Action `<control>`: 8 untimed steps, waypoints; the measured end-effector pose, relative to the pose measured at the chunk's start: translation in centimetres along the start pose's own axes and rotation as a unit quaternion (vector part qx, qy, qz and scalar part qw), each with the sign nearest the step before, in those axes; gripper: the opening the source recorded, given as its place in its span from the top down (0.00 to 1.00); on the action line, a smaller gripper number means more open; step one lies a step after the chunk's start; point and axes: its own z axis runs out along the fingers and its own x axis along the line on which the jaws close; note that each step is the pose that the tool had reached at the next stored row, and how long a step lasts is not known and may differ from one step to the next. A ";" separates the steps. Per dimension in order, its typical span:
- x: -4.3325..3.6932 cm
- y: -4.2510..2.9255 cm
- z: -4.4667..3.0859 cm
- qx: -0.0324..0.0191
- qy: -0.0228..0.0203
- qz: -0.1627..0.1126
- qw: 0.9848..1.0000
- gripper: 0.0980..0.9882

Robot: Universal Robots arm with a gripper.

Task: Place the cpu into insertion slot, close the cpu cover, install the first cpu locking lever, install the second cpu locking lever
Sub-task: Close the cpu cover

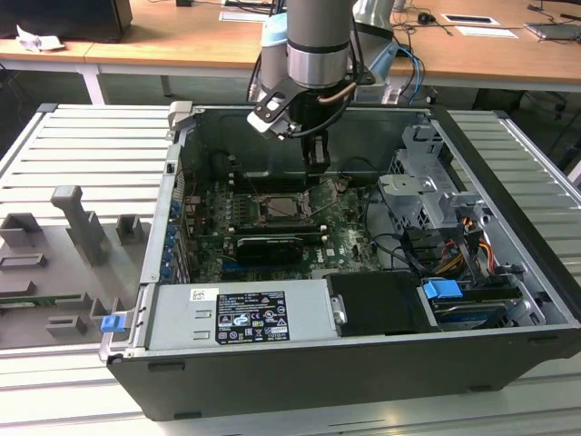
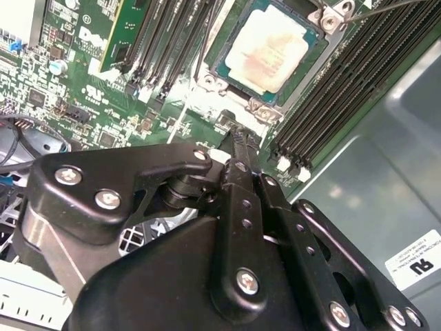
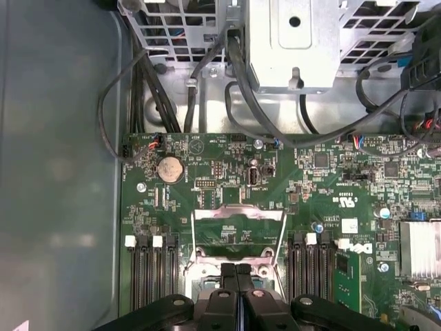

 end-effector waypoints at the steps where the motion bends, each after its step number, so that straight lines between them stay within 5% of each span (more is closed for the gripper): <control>1: 0.00 0.07 0.01 0.000 0.000 0.000 1.000 0.99; 8: 0.00 0.75 0.06 0.000 0.000 0.000 1.000 0.99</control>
